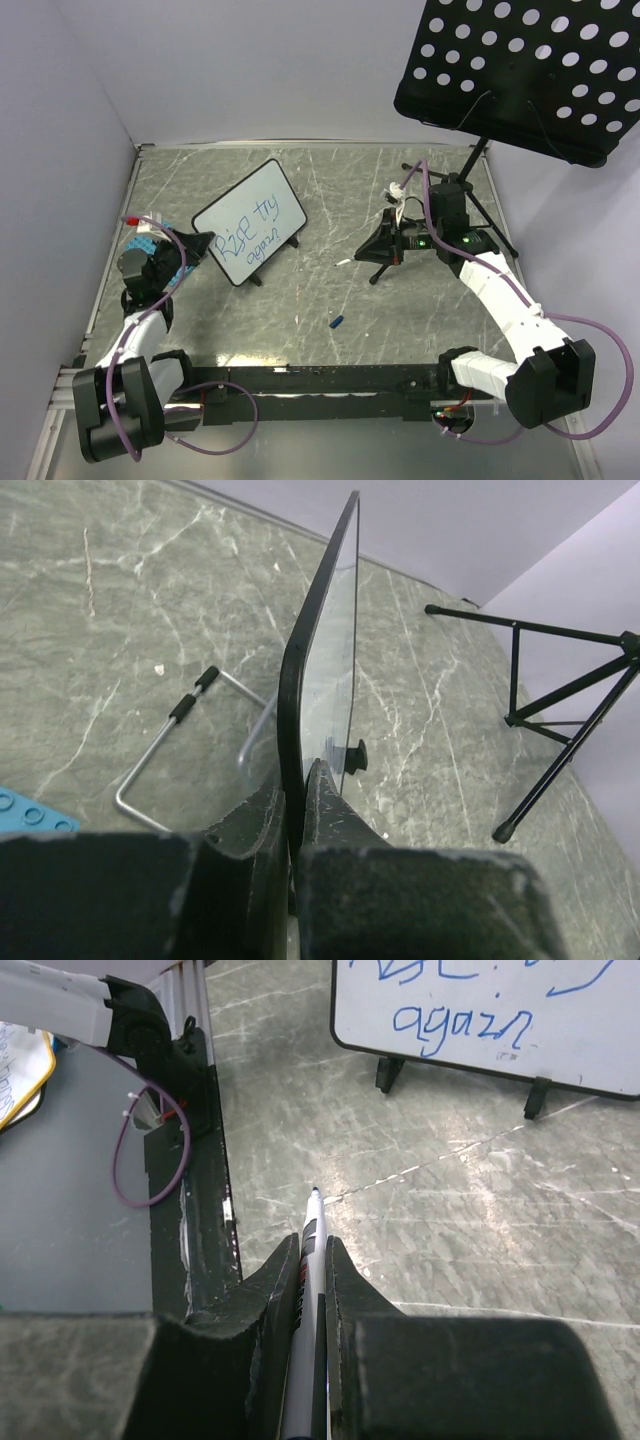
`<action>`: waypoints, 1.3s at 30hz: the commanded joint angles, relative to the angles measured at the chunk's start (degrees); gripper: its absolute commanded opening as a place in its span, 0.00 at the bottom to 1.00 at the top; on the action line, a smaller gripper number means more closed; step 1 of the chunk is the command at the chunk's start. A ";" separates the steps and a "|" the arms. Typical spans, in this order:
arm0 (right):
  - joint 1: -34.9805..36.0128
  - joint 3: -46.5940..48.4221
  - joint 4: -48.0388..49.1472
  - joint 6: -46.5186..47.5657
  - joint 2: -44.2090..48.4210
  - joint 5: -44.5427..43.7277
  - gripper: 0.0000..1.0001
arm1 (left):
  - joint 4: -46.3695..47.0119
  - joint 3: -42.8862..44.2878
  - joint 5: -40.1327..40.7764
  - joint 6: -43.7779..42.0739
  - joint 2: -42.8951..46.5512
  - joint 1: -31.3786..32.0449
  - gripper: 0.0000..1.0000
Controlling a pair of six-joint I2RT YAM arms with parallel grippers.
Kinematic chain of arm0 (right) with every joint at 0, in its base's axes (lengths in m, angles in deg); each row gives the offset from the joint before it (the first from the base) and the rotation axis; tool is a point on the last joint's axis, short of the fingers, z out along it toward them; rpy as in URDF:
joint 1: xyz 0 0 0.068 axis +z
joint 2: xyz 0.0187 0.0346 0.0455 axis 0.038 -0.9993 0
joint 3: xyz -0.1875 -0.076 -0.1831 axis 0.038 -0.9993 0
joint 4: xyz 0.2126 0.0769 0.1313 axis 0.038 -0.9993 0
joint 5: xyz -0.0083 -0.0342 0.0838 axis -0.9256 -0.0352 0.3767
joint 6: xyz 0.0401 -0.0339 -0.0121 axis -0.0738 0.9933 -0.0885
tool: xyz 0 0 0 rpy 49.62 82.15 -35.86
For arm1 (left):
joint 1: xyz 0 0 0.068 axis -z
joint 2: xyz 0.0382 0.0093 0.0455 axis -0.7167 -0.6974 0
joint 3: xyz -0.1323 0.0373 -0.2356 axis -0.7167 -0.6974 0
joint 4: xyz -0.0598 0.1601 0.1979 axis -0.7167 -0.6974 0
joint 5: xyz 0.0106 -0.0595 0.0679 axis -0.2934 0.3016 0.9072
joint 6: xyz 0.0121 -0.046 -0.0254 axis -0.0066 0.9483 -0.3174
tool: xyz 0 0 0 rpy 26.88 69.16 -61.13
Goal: Write a sentence on the whiteboard
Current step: Put down the whiteboard on the whiteboard stand.
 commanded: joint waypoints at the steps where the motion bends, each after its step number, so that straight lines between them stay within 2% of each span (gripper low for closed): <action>1: -0.92 -0.25 1.76 0.14 1.95 2.48 0.00 | -2.85 1.99 3.55 -13.05 -3.64 -2.41 0.01; 8: -1.71 -0.34 1.94 -0.30 2.30 3.09 0.00 | -7.69 4.37 2.49 -17.89 -7.07 -2.59 0.03; 19: -2.68 -0.43 2.11 -0.30 2.31 4.50 0.00 | -10.50 1.83 10.66 -21.23 -4.62 -2.50 0.03; 24: -2.76 -0.34 1.94 -0.39 2.04 4.68 0.00 | -11.82 1.12 13.21 -22.55 -5.67 -0.05 0.06; 37: -4.44 -0.69 2.82 -1.62 3.44 5.99 0.00 | -15.42 2.26 15.41 -23.70 -6.37 0.84 0.20; 39: -4.52 -0.69 2.91 -1.62 3.45 6.17 0.00 | -16.82 2.53 16.81 -23.78 -6.55 0.75 0.24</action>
